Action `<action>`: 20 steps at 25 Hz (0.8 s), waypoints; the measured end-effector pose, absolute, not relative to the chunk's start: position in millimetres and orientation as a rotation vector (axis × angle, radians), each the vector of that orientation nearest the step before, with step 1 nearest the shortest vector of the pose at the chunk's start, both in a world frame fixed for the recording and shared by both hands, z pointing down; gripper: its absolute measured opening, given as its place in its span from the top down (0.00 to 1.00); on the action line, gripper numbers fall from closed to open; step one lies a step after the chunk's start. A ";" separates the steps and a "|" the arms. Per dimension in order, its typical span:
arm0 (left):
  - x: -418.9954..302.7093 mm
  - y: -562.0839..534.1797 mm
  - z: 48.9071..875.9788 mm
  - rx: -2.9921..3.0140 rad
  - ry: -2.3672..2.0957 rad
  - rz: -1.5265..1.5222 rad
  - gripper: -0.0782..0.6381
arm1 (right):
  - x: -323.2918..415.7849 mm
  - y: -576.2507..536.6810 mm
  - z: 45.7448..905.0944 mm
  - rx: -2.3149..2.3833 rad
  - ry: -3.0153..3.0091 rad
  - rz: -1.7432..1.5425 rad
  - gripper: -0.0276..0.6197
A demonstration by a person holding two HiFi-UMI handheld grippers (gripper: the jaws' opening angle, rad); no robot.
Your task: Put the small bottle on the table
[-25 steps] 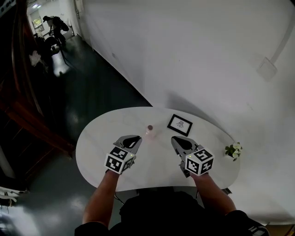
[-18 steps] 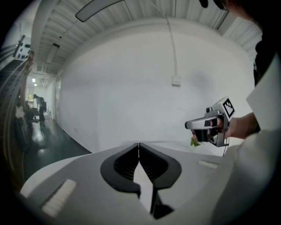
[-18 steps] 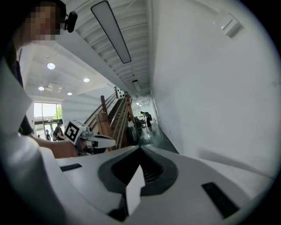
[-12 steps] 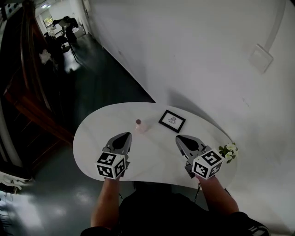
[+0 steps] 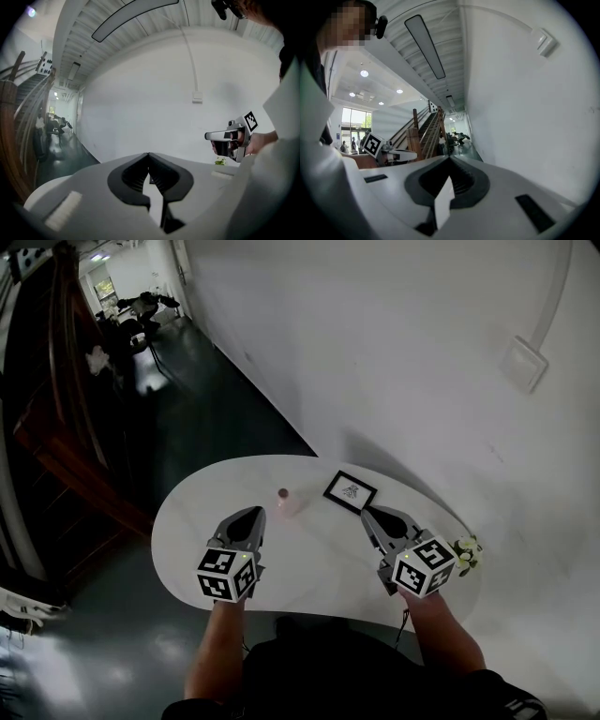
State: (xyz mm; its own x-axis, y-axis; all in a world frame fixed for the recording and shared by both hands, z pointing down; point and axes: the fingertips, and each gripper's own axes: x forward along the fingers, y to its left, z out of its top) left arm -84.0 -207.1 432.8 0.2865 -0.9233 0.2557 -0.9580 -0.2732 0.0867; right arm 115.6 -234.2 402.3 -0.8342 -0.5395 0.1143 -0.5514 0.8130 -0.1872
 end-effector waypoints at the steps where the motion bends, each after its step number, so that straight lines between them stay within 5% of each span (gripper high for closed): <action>1: -86.7 -209.2 431.5 2.330 -1.744 0.231 0.88 | 113.5 -237.4 400.1 0.892 -2.937 0.320 0.97; 20: -113.4 -236.1 422.1 2.321 -1.770 0.204 0.88 | 73.5 -259.5 382.6 0.945 -2.984 0.288 0.97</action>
